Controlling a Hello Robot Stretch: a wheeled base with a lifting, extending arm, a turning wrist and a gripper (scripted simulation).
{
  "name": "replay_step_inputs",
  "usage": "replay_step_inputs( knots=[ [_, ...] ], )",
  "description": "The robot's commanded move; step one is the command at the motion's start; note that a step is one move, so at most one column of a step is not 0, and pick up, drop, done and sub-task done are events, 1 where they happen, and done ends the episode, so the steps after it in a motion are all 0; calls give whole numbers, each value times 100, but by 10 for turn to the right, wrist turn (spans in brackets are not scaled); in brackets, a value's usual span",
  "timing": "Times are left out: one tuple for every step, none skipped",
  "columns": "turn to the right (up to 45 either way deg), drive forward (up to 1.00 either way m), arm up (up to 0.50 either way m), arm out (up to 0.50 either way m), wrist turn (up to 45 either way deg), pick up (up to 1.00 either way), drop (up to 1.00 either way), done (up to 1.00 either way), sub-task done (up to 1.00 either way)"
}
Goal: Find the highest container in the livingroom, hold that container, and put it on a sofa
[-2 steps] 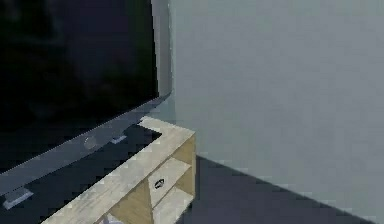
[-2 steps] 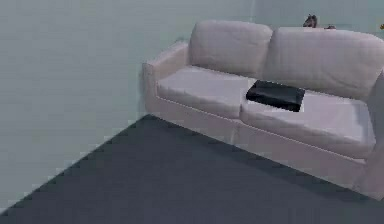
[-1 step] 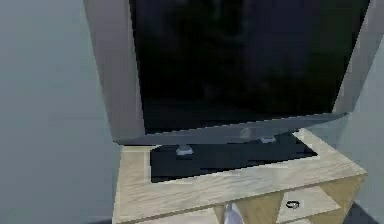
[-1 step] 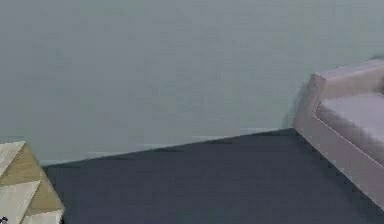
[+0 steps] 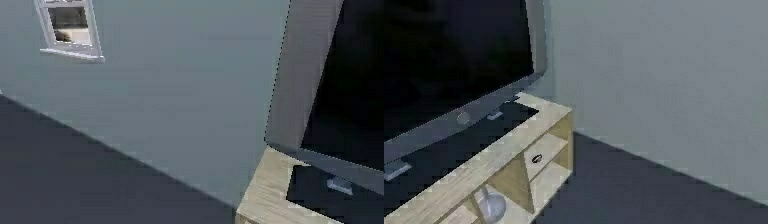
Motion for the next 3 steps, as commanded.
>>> replay_step_inputs(
  knots=[
    [-450,0,0,0,0,0,0,0,0],
    [-300,0,0,0,0,0,0,0,0],
    [0,100,0,0,0,0,0,0,0]
  ],
)
